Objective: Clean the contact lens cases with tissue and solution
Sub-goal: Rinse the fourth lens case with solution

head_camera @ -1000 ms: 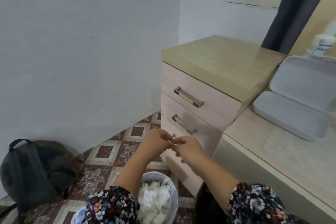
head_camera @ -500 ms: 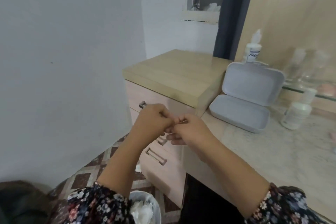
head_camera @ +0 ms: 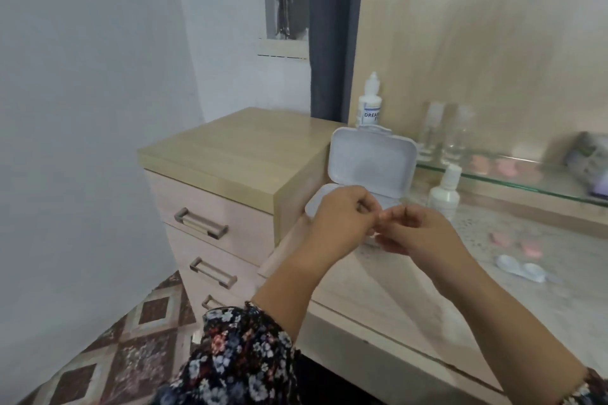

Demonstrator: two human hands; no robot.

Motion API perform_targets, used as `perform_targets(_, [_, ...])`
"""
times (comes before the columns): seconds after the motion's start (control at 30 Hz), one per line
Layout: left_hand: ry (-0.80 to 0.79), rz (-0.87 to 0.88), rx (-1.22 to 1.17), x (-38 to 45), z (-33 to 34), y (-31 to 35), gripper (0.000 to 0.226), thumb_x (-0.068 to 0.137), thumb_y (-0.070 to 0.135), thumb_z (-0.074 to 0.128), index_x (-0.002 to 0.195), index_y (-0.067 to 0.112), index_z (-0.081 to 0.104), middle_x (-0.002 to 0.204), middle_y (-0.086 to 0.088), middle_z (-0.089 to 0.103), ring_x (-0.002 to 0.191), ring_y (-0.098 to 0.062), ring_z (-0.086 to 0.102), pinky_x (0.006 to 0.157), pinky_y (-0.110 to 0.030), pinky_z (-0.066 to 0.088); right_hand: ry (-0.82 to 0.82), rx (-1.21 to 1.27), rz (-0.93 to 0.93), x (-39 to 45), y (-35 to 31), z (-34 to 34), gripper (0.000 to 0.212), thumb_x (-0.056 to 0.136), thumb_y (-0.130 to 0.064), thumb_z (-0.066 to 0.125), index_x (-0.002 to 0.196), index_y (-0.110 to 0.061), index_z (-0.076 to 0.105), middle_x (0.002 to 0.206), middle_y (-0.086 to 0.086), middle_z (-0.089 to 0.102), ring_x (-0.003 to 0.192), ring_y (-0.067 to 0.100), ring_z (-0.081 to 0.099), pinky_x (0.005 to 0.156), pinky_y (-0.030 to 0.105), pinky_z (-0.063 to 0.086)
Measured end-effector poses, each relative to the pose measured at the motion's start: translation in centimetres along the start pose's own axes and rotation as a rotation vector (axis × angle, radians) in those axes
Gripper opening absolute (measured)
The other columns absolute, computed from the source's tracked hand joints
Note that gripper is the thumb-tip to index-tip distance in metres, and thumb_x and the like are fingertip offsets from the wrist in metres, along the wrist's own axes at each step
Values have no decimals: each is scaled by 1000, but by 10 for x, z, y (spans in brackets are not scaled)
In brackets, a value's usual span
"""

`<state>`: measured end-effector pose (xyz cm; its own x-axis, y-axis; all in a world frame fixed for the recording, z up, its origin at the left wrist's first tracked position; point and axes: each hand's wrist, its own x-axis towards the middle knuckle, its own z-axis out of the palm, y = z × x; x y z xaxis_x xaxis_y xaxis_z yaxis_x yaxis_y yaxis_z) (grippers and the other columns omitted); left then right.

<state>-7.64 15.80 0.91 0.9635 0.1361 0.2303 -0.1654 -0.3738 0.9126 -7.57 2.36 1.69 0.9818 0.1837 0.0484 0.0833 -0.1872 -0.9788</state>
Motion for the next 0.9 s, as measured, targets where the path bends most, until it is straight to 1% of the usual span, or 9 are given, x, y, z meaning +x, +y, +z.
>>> perform_targets(0.13, [-109, 24, -60, 16, 40, 15, 17, 86, 3, 64, 74, 15, 61, 70, -10, 66, 62, -16, 61, 67, -30, 52, 102, 1, -14, 8, 12, -43, 1, 85, -6, 68, 85, -6, 68, 79, 12, 73, 69, 20, 67, 69, 31, 56])
perform_targets(0.23, [0, 28, -115, 33, 71, 19, 17, 90, 1, 51, 91, 15, 62, 85, -4, 66, 80, -19, 63, 77, -32, 52, 253, -16, -69, 18, 24, -77, 13, 87, 0, 62, 84, -11, 67, 78, 9, 71, 67, 21, 66, 64, 29, 52])
perform_targets(0.33, [65, 10, -97, 46, 100, 21, 34, 87, 6, 58, 120, 16, 55, 107, 4, 57, 101, -15, 55, 91, -27, 45, 395, -17, -130, 27, 32, -110, 16, 86, 0, 62, 84, -15, 68, 76, 4, 70, 63, 17, 64, 62, 27, 52])
perform_targets(0.4, [44, -21, -55, 51, 120, 20, 51, 83, 13, 69, 129, 15, 48, 119, 2, 53, 110, -17, 52, 96, -32, 44, 446, 4, -166, 33, 37, -130, 18, 86, 0, 61, 83, -16, 68, 76, 4, 69, 57, 10, 62, 57, 22, 52])
perform_targets(0.53, [53, -139, 76, 59, 147, 10, 59, 74, 34, 79, 119, 24, 43, 113, 1, 59, 100, -23, 60, 85, -46, 52, 478, 25, -209, 43, 47, -152, 13, 86, 3, 61, 90, -8, 67, 78, 8, 68, 52, 6, 59, 51, 15, 50])
perform_targets(0.63, [77, -177, 134, 65, 155, 9, 55, 76, 37, 76, 119, 23, 44, 111, 1, 62, 99, -26, 61, 82, -42, 52, 478, 48, -206, 50, 55, -154, 13, 86, 4, 61, 90, -7, 67, 77, 8, 68, 53, 8, 59, 52, 17, 50])
perform_targets(0.77, [102, -98, 153, 68, 163, 14, 41, 78, 33, 73, 113, 25, 53, 107, 3, 64, 97, -22, 60, 71, -32, 44, 438, 76, -210, 59, 52, -146, 9, 91, -8, 62, 86, -14, 66, 78, 7, 67, 60, 12, 58, 56, 24, 49])
perform_targets(0.83, [119, -14, 164, 67, 169, 14, 35, 75, 28, 73, 105, 25, 56, 102, 3, 63, 95, -24, 58, 73, -36, 47, 419, 80, -223, 60, 48, -143, 6, 91, -20, 64, 87, -15, 66, 80, 5, 67, 62, 13, 57, 60, 30, 48])
perform_targets(0.9, [128, 74, 189, 68, 174, 11, 34, 71, 22, 73, 100, 25, 57, 98, 0, 60, 93, -26, 55, 75, -42, 48, 421, 64, -216, 58, 46, -142, 15, 85, -28, 70, 88, -14, 66, 76, 3, 64, 61, 12, 55, 57, 28, 47])
